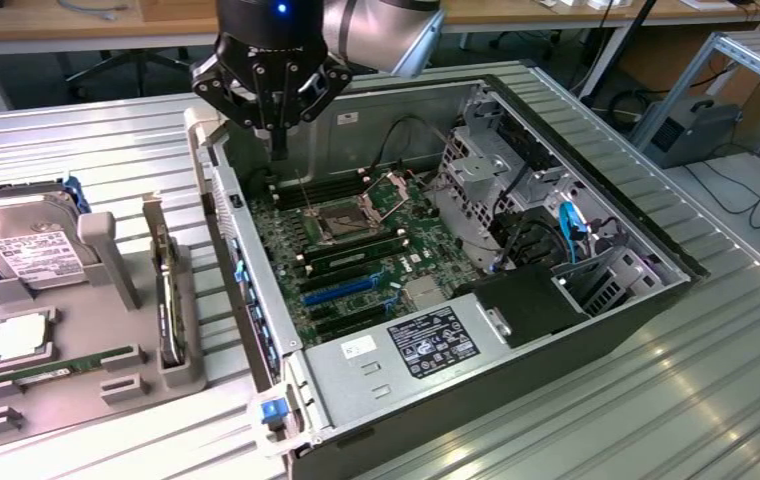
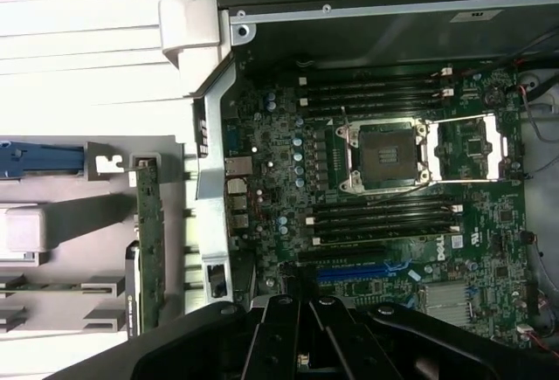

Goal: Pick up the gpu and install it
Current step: 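Reach for the gpu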

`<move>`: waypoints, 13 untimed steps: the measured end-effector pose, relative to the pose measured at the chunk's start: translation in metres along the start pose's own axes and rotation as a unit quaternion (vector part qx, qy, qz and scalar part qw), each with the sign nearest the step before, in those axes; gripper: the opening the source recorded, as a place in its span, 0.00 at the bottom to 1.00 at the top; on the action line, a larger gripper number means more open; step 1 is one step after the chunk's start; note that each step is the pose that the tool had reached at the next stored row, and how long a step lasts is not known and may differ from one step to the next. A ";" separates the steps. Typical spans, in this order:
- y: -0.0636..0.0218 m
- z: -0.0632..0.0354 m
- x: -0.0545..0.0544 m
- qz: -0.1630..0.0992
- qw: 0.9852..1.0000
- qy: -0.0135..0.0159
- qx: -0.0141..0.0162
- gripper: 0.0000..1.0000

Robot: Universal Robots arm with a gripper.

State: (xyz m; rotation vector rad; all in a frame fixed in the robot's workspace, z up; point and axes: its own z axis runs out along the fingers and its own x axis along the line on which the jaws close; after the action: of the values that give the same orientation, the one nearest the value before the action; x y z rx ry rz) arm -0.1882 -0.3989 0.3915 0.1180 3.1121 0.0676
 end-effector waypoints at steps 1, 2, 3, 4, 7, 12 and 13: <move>-0.0001 0.0000 0.001 0.000 1.000 0.000 0.000 0.11; -0.0001 0.0000 0.002 0.000 1.000 0.000 0.000 0.11; -0.0002 0.0000 0.002 0.000 1.000 0.000 0.000 0.11; -0.0002 0.0000 0.003 0.000 1.000 0.000 0.000 0.11; -0.0004 0.0000 0.005 0.000 1.000 0.000 0.000 0.11; -0.0006 0.0000 0.007 0.000 1.000 0.000 0.000 0.11; -0.0006 0.0000 0.008 0.000 1.000 0.000 0.000 0.11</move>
State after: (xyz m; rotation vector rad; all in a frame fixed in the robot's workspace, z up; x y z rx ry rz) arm -0.1960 -0.3990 0.3913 0.1179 3.1122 0.0676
